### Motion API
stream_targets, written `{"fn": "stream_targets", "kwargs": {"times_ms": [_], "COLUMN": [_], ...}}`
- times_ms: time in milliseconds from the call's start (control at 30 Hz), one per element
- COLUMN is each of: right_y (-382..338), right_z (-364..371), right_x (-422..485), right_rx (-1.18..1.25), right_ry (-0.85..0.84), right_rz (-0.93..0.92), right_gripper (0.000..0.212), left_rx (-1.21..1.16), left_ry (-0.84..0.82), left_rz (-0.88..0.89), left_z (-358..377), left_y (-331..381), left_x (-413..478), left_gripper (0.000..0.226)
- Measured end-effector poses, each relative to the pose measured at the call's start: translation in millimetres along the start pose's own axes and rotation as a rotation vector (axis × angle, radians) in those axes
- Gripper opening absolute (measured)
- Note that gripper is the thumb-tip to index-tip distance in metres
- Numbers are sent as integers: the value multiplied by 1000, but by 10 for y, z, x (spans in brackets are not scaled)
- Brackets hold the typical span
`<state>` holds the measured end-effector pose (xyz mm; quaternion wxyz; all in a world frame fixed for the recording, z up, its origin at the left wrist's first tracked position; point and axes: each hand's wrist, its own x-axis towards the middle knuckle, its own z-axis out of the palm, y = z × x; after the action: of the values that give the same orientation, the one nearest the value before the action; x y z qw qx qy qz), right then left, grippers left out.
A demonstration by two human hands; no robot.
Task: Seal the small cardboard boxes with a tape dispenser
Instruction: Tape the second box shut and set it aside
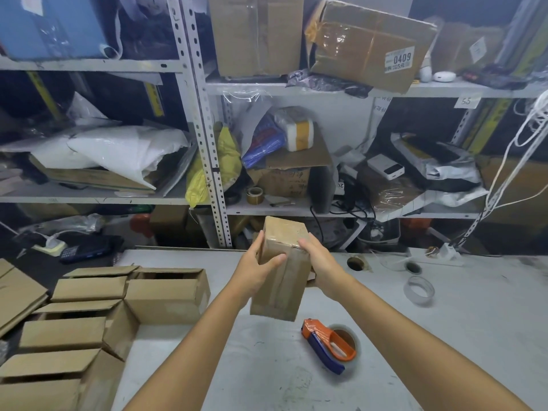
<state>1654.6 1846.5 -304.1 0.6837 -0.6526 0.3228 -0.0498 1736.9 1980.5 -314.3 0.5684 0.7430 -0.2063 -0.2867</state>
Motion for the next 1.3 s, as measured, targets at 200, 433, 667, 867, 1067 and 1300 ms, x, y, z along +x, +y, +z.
{"fn": "stream_targets", "kwargs": {"times_ms": [200,433,667,867,1067,1300], "right_y": [-3,86,405,616,867,1091], "right_z": [-28,-97,-168,-247,-97,-46], "right_x": [36,43,144,231,294,620], "right_rx": [-300,-725,-447,-88,-245,-260], "right_ry": [81,-156,-64,280,189,203], "right_rz": [-43,-471,-301,-106,-56,-30], "right_gripper": [78,54,49,47,39,45], "left_rx": [70,186,133,59,11,-37], "left_ry": [9,-141,-14,167,172,101], "left_rz": [3,-30,-57,-201,-194,-273], "left_z": [-39,-157,-256,-298,-154,-172], "left_y": [-66,-124,-242,-558,-735,-1130], "left_x": [-4,22,56,11,201,612], "left_gripper": [77,84,91,72,51,34]}}
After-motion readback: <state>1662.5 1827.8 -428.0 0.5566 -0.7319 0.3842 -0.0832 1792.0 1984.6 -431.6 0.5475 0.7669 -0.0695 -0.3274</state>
